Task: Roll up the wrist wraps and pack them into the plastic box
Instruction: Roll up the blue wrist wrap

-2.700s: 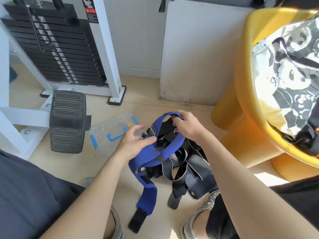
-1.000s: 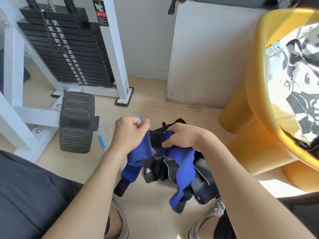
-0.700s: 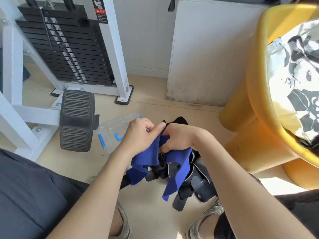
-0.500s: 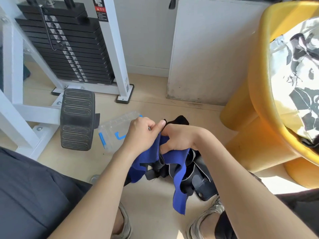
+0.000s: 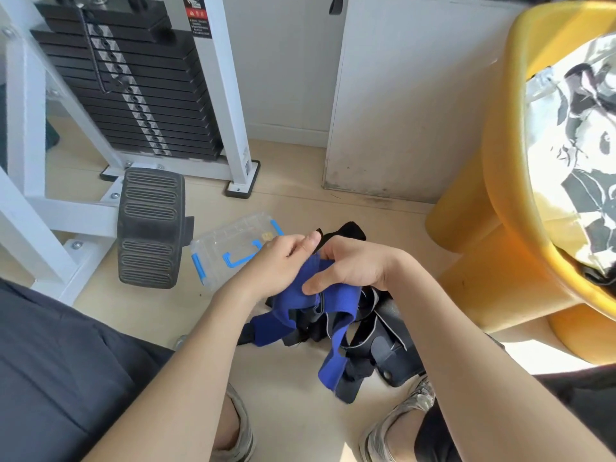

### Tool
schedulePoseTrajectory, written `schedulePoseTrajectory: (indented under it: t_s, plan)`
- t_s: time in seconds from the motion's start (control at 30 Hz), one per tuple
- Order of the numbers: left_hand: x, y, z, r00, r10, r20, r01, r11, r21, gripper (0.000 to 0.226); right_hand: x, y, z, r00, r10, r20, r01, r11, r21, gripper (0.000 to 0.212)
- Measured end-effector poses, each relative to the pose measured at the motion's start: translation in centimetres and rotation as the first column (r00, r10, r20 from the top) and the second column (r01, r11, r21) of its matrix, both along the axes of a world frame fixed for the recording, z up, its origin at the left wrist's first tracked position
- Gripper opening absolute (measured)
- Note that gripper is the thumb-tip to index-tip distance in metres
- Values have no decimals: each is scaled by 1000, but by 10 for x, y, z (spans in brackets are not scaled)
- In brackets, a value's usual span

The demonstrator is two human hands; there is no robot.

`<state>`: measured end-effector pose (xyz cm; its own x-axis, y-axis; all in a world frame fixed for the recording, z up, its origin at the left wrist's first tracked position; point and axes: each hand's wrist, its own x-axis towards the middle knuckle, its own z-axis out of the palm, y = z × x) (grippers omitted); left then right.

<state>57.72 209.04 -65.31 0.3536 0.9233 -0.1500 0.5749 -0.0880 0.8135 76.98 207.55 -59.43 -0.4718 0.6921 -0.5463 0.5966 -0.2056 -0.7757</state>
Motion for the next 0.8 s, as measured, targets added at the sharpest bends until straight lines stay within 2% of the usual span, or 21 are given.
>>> schedulePoseTrajectory:
  t_s: [0.13,0.2,0.33,0.43,0.57,0.63,0.7,0.77,0.8]
  plan:
    - [-11,-3,3,986,-167,-8,165,982,-91,71,6,-1,0,999,-33,16,33,999,5,21]
    - [-16,-1,6,982,-190,-2,187,968,-167,70,8,-2,-3,1000,-28,8,28,1000,-10,18]
    - [-25,4,11,983,-184,10,180,951,-250,70,7,-4,-5,999,-35,-29,34,999,-38,29]
    - [-29,3,16,977,-208,40,211,940,-268,63,11,-1,-5,998,-20,-64,16,998,-63,20]
    - [-25,1,25,985,-172,4,169,964,-205,71,8,-1,-1,1000,12,-13,-13,999,-43,42]
    - [-21,0,29,989,-151,1,148,969,-199,82,6,0,0,999,25,33,-25,1000,2,46]
    - [-18,-3,33,986,-160,38,165,961,-221,92,7,2,1,1000,11,2,-11,1000,21,49]
    - [-18,-4,39,975,-211,63,220,943,-250,85,11,3,0,999,-1,-32,2,1000,18,51]
    - [-19,-4,42,970,-235,68,245,931,-273,73,13,3,-2,999,-5,-47,5,1000,5,47]
